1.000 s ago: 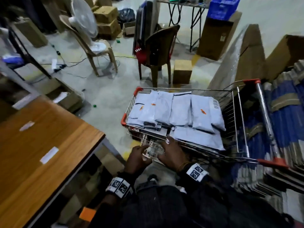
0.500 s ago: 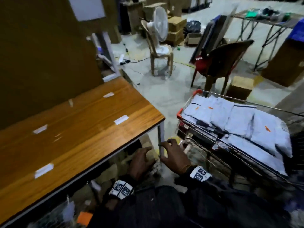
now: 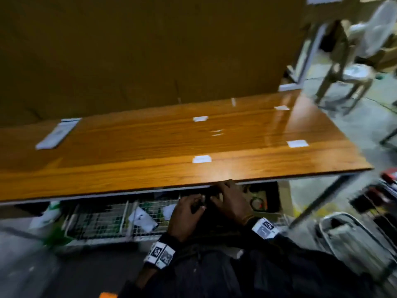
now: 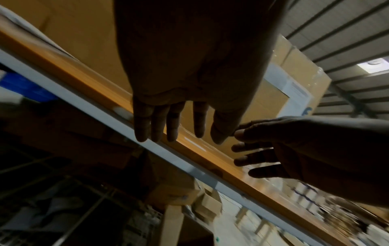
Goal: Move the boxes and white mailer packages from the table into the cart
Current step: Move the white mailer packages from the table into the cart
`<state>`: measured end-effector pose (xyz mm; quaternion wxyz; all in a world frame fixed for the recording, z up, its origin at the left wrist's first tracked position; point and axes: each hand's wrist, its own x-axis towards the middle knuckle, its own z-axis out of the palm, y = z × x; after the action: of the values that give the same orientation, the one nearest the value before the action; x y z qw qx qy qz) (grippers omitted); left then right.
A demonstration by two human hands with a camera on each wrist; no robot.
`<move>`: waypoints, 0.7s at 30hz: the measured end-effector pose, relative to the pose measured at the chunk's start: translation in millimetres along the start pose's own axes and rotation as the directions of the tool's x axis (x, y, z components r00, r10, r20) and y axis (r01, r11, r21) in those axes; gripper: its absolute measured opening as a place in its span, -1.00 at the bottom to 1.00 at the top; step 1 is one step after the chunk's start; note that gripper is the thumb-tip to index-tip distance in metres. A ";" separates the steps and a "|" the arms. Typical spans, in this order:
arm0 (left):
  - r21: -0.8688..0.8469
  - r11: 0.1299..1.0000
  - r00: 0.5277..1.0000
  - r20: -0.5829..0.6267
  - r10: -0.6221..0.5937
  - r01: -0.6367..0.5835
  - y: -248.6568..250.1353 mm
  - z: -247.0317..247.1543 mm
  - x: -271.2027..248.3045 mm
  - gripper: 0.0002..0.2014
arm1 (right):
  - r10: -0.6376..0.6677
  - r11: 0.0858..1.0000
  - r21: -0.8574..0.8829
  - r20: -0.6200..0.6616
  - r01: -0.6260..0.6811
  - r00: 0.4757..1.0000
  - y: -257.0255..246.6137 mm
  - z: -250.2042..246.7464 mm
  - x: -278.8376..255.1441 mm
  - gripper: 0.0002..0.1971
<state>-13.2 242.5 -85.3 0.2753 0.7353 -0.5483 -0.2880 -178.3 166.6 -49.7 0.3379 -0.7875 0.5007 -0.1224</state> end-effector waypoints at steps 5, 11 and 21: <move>-0.090 0.987 0.975 -0.164 -0.147 0.134 -56.8 -70.1 -20.0 -0.63 | -0.179 0.984 0.000 0.114 0.181 0.977 -77.6 53.8 34.0 -0.59; -0.216 0.954 0.913 -0.306 -0.268 0.208 -99.5 -133.2 -34.9 -0.70 | -0.318 0.947 0.027 0.194 0.319 0.928 -149.6 106.4 64.0 -0.60; -0.204 0.933 0.855 -0.379 -0.355 0.297 -170.2 -202.6 -12.1 -0.71 | -0.418 0.905 0.051 0.291 0.423 0.860 -224.7 175.4 142.2 -0.62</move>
<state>241.2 314.3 -68.2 0.3812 0.8406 -0.3241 -0.2074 140.0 175.3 -53.4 0.3683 -0.8894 0.2616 -0.0704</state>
